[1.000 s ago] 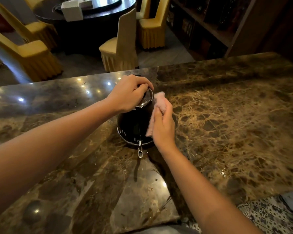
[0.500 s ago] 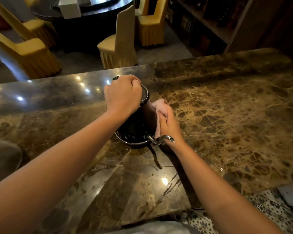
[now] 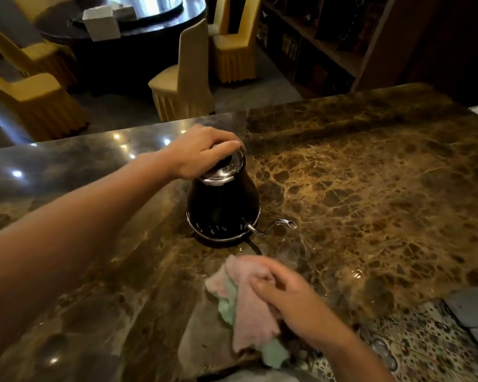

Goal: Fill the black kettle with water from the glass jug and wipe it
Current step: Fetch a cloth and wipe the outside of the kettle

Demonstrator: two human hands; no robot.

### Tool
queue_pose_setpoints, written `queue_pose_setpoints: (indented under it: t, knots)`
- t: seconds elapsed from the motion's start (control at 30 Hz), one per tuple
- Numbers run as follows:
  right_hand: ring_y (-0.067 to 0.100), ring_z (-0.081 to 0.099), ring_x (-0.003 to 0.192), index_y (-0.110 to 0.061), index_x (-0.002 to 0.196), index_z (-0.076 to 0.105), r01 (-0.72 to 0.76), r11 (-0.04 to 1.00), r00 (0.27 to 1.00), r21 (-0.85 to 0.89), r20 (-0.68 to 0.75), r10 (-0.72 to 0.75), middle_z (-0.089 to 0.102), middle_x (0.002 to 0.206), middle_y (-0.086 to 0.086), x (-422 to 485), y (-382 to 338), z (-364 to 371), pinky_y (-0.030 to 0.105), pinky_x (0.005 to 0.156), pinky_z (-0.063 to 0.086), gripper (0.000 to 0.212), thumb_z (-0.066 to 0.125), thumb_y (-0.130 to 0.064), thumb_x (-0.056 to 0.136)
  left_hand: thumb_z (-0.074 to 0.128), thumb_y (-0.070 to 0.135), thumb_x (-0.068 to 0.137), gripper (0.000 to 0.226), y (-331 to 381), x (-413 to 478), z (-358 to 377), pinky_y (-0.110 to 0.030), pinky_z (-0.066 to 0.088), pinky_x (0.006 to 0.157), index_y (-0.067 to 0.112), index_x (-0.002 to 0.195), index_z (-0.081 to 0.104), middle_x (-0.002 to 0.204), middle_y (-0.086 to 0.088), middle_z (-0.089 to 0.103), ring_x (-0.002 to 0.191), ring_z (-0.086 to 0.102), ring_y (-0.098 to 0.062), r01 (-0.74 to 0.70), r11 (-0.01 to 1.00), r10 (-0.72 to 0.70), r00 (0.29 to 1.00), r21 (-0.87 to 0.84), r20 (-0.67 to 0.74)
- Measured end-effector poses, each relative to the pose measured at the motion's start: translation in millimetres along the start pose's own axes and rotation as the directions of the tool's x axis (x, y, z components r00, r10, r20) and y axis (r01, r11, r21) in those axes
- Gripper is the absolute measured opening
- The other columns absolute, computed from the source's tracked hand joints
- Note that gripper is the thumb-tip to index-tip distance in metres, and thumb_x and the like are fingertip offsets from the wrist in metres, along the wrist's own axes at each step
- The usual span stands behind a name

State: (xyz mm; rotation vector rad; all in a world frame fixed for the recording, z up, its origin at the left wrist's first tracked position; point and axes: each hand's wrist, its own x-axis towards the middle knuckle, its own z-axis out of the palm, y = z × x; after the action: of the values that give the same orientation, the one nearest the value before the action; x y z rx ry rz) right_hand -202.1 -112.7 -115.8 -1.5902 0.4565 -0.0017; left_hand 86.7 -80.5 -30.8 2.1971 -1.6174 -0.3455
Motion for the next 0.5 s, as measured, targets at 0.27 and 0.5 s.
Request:
queue_pose_setpoints:
  t: [0.27,0.5]
  knots:
    - [0.005,0.011,0.154,-0.047,0.152,0.005,0.275,0.956,0.822,-0.102,-0.491,-0.289,0.013,0.165,-0.016,74,-26,85,0.035,0.126,0.022,0.059,0.039,-0.026,0.109,0.035,0.036,0.103,0.044,3,-6,17,-0.035,0.051,0.078,0.015,0.098,0.073,0.093,-0.006,0.073,0.085,0.065,-0.021,0.042,0.998,-0.053,0.967,-0.049,-0.247]
    - [0.019,0.011,0.156,-0.026,0.161,0.011,0.336,0.926,0.66,-0.173,-0.657,-0.363,0.011,0.17,0.003,133,-46,88,0.046,0.127,0.019,0.062,0.041,-0.023,0.106,0.02,0.065,0.096,0.069,3,-23,21,-0.038,0.044,0.071,0.013,0.093,0.066,0.089,-0.004,0.065,0.086,0.062,-0.028,0.432,0.896,-0.349,0.827,0.1,-0.441]
